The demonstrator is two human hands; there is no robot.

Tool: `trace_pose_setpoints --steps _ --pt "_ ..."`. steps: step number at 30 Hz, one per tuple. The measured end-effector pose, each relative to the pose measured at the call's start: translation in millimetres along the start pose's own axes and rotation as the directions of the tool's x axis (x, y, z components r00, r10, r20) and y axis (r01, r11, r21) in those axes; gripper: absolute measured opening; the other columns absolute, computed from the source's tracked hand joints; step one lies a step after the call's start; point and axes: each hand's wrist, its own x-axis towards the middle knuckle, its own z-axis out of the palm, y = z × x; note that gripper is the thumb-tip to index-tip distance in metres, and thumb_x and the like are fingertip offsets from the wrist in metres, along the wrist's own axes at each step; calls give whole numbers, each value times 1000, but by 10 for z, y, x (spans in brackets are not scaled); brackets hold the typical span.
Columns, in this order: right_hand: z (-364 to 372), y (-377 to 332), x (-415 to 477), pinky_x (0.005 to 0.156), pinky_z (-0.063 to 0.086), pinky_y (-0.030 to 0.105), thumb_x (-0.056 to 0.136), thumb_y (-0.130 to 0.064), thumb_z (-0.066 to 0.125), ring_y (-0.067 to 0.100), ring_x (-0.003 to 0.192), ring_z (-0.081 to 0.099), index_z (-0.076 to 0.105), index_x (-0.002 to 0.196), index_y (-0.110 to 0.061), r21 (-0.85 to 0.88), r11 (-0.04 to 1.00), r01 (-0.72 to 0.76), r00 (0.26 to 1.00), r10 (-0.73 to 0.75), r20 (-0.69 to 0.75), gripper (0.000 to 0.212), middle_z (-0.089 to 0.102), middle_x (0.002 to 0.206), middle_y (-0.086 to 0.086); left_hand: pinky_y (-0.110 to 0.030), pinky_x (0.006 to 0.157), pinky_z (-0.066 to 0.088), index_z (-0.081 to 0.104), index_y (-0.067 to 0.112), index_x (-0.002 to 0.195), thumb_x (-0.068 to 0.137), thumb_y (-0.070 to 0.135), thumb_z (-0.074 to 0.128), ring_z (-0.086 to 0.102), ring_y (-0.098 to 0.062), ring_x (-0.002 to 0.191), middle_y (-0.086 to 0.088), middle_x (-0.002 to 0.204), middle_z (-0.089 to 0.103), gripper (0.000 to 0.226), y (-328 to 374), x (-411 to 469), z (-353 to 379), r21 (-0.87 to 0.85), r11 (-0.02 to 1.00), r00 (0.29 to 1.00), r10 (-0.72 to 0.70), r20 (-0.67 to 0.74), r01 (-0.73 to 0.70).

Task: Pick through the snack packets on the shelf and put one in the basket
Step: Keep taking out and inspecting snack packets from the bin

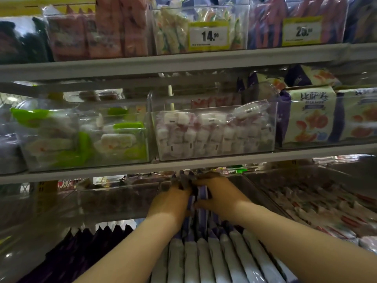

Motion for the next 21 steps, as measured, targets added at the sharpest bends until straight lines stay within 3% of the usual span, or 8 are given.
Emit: trace_pose_setpoints --steps 5,9,12,17,19,21 --pt "-212 187 -90 106 32 24 79 -28 77 17 135 40 55 132 -37 -112 993 -25 999 20 -39 58 42 148 -10 -39 99 47 40 31 142 92 25 60 52 -35 126 -4 146 48 55 -3 55 -29 -113 991 995 -76 -67 69" --pt "-385 408 -205 112 28 27 81 -32 75 17 140 34 48 139 -34 -257 960 -112 994 109 -24 64 37 153 -7 -40 98 46 40 38 141 92 29 62 51 -34 126 0 146 44 55 228 144 -26 -99 995 991 4 -133 -18" --pt "-482 477 -259 108 34 27 79 -38 75 16 136 39 50 137 -37 -250 960 -127 992 124 -27 63 42 149 -7 -42 98 46 41 37 141 93 28 60 51 -35 126 -2 146 44 52 484 191 57 -136 988 987 46 -153 -67" --pt "-614 555 -368 102 46 35 75 -50 73 19 128 48 49 135 -41 -380 916 -126 987 155 45 65 46 145 -9 -40 99 44 40 35 140 91 25 64 50 -32 127 0 149 37 56 662 245 237 -249 957 976 99 -195 -147" --pt "-630 599 -423 109 37 36 74 -58 68 19 135 37 43 140 -39 -497 865 -72 996 90 13 74 41 148 -10 -35 105 41 36 35 143 84 27 72 44 -26 133 4 152 31 70 625 247 278 -401 894 969 121 -215 -200" --pt "-595 594 -443 116 19 40 72 -66 63 20 143 22 26 148 -38 -610 793 -8 1000 5 -7 89 30 154 -11 -35 109 40 36 31 144 79 22 78 45 -19 133 5 148 40 78 540 240 295 -595 780 978 109 -176 -194"
